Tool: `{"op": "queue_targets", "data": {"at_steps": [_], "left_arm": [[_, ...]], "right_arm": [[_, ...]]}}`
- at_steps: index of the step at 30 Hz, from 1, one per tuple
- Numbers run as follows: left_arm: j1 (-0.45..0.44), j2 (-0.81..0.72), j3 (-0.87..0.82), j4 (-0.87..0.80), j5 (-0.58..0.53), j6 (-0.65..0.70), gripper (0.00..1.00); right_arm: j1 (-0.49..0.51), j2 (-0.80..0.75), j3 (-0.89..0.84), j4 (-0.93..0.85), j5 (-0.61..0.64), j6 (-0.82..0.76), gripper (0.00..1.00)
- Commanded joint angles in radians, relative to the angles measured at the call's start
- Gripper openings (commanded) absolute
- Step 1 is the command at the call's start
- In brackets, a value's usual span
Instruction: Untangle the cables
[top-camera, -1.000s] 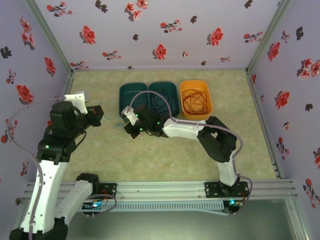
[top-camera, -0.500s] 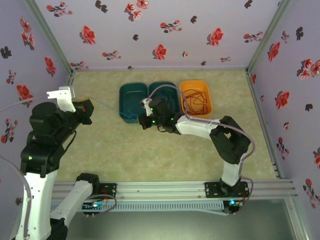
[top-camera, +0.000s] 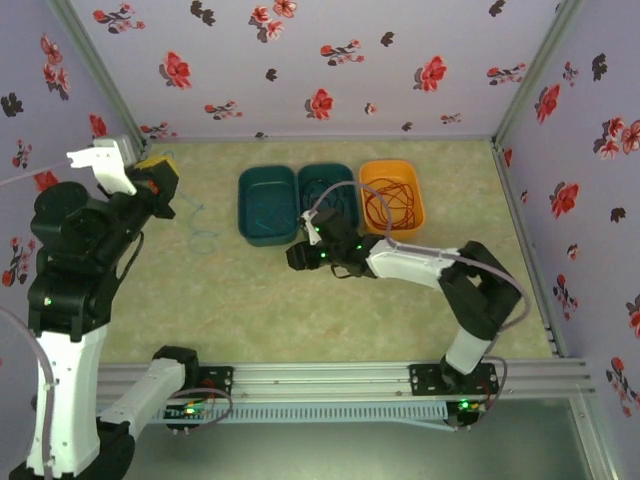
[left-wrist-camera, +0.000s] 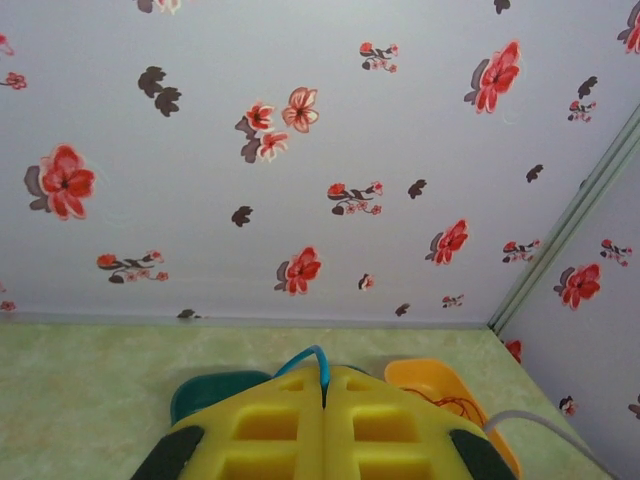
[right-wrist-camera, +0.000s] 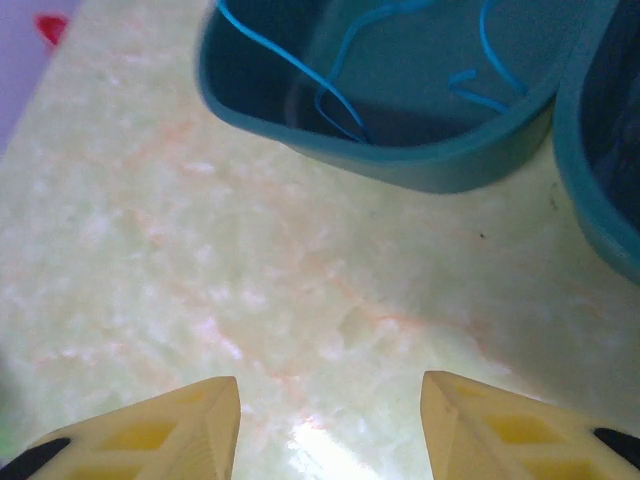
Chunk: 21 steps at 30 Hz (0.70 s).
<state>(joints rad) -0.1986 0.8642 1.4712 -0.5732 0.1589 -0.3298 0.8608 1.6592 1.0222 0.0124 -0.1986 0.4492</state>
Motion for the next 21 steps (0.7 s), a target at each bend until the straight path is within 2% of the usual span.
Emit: {"op": "queue_targets", "data": {"at_steps": [1,4,9,10,11,21], "left_arm": [[-0.002,0.065,0.023,0.093,0.026,0.005,0.0],[-0.003,0.13,0.055,0.138,0.032,0.002,0.0],[-0.003,0.253,0.159,0.174,0.041,0.016,0.0],[-0.003,0.279,0.182,0.177,0.041,0.017,0.0],[-0.003,0.306,0.208,0.179,0.047,0.018,0.0],[-0.002,0.514,0.296,0.268,0.129,-0.015,0.0]], "right_arm": [[-0.003,-0.146,-0.006,-0.082,0.078,-0.04,0.54],[-0.003,-0.227,-0.022,-0.152,0.157,-0.066,0.57],[-0.004,-0.361,-0.03,-0.253,0.291,-0.086,0.7],[-0.004,-0.384,-0.028,-0.271,0.318,-0.088,0.75],[-0.004,-0.409,-0.027,-0.29,0.352,-0.089,0.98],[-0.01,-0.605,-0.03,-0.391,0.665,-0.115,0.99]]}}
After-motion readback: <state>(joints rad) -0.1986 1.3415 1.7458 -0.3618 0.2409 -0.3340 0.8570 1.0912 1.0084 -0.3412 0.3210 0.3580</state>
